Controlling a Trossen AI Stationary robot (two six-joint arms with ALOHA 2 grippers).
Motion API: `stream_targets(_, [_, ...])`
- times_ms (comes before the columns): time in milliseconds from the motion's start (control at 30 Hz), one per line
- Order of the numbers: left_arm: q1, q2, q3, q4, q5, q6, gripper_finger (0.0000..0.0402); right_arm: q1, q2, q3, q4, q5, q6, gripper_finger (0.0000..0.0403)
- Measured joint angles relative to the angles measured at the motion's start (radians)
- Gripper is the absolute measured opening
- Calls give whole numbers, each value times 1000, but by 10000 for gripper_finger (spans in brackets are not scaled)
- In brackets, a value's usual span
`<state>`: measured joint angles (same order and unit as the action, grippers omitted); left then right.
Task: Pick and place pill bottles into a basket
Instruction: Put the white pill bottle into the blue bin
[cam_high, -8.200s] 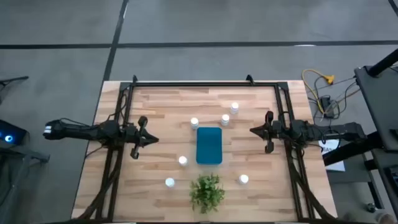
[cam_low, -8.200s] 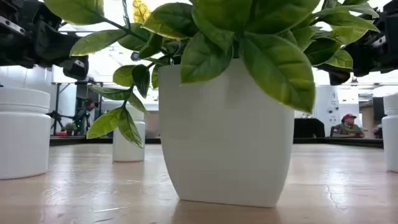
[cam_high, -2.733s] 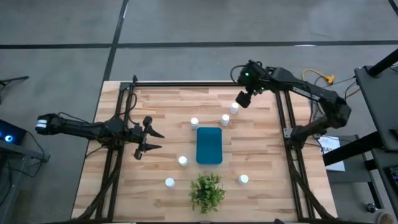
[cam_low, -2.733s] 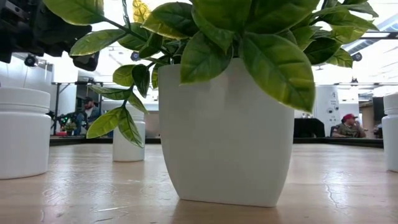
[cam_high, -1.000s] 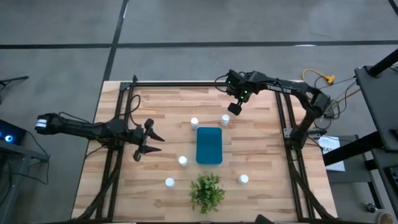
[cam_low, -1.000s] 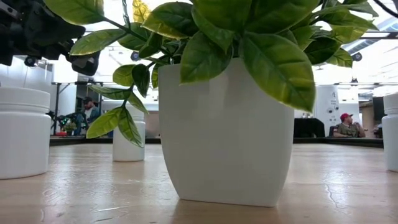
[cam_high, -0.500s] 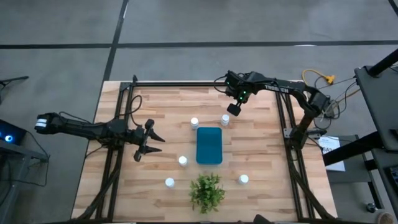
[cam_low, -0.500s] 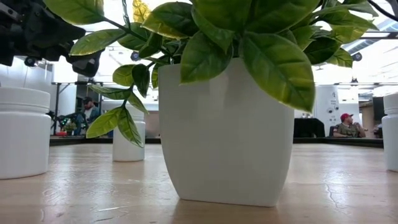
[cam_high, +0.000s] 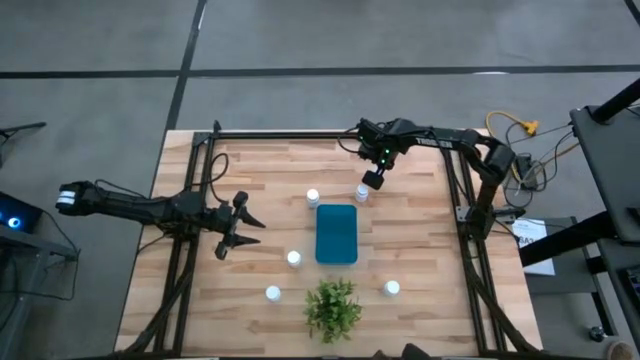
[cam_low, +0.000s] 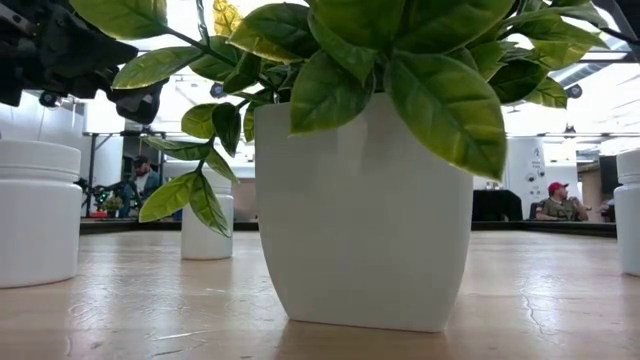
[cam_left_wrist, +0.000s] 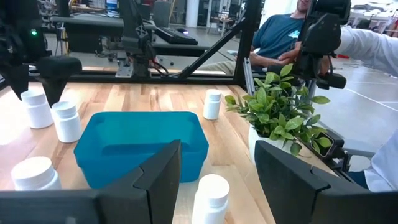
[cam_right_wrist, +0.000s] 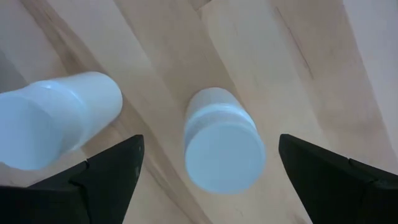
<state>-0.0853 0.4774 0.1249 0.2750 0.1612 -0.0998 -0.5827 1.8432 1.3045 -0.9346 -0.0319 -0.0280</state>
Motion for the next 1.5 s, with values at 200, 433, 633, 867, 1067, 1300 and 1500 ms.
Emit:
stream_targets(200, [0, 3, 0, 2, 0, 0, 188, 0, 5, 0, 1, 2, -1, 363])
stream_targets(433, [0, 10, 0, 4, 0, -1, 188, -1, 5, 0, 7, 5, -2, 357])
stream_targets(633, [0, 11, 1, 5, 0, -1, 188, -1, 5, 0, 11, 6, -9, 314])
stream_targets(867, [-1, 13, 1, 5, 0, -1, 188, -1, 5, 0, 40, 5, -11, 269])
stream_targets(1067, [-1, 13, 0, 5, 4, -3, 188, 0, 11, -1, 55, 0, -18, 254])
stream_targets(1300, [0, 11, 1, 6, 10, -3, 188, 0, 46, -4, 49, -1, -20, 254])
stream_targets(1500, [0, 10, 1, 6, 10, -2, 188, 0, 64, -4, 49, -3, -25, 245])
